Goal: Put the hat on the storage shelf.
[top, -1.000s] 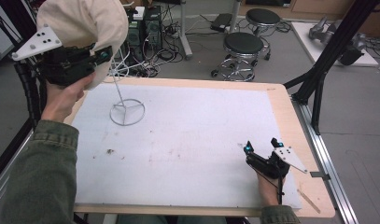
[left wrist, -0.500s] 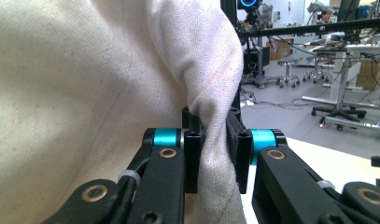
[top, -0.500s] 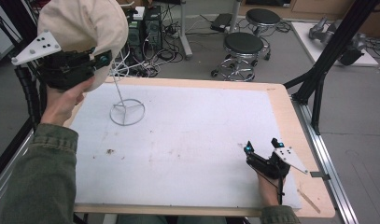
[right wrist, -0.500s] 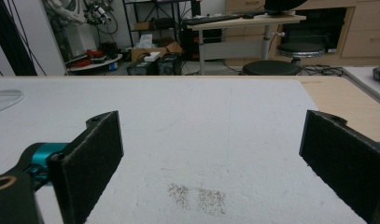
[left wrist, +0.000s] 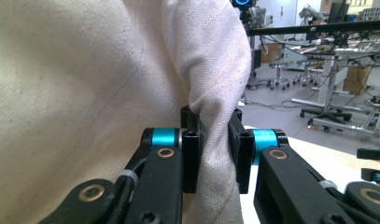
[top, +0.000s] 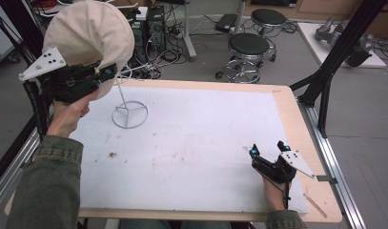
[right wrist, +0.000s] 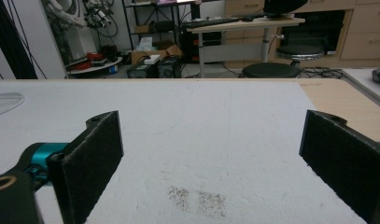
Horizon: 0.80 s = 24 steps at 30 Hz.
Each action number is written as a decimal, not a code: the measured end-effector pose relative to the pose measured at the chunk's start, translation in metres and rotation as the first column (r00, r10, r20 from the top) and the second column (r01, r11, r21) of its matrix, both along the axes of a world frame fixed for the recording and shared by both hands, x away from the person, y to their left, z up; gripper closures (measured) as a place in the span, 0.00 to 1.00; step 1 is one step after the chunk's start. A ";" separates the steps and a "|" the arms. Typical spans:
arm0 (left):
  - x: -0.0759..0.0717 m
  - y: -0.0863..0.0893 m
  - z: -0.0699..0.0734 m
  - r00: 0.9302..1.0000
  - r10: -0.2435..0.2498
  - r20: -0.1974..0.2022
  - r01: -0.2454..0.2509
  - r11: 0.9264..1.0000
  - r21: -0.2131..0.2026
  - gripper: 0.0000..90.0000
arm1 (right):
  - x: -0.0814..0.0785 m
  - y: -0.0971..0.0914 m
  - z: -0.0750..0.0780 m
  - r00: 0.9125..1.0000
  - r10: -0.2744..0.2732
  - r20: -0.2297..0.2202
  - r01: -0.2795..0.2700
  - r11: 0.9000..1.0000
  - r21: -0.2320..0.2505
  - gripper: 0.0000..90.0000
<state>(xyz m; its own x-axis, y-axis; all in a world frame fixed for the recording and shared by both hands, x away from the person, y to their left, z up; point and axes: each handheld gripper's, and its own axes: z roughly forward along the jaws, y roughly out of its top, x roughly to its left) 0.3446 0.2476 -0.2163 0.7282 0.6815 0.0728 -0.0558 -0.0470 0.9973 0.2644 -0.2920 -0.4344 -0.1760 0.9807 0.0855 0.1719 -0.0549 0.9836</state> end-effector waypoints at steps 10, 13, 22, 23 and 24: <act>-0.001 0.004 0.001 0.999 0.041 -0.017 -0.041 0.999 -0.006 0.72 | 0.000 0.000 0.000 1.000 0.002 -0.004 -0.002 1.000 0.005 0.06; 0.000 0.003 0.001 0.998 0.053 -0.034 -0.053 0.999 -0.004 0.53 | 0.000 0.000 0.000 1.000 0.002 -0.006 -0.002 1.000 0.007 0.06; 0.000 0.005 0.001 0.996 0.071 -0.048 -0.072 0.997 -0.022 0.32 | -0.001 0.001 0.000 1.000 0.006 -0.010 -0.006 1.000 0.005 0.06; 0.000 0.005 0.001 0.996 0.071 -0.048 -0.072 0.997 -0.022 0.31 | -0.001 0.001 0.000 1.000 0.006 -0.007 -0.006 1.000 0.004 0.06; 0.000 0.006 0.002 0.996 0.073 -0.046 -0.074 0.997 -0.020 0.31 | -0.001 0.001 0.000 1.000 0.006 -0.007 -0.006 1.000 0.005 0.06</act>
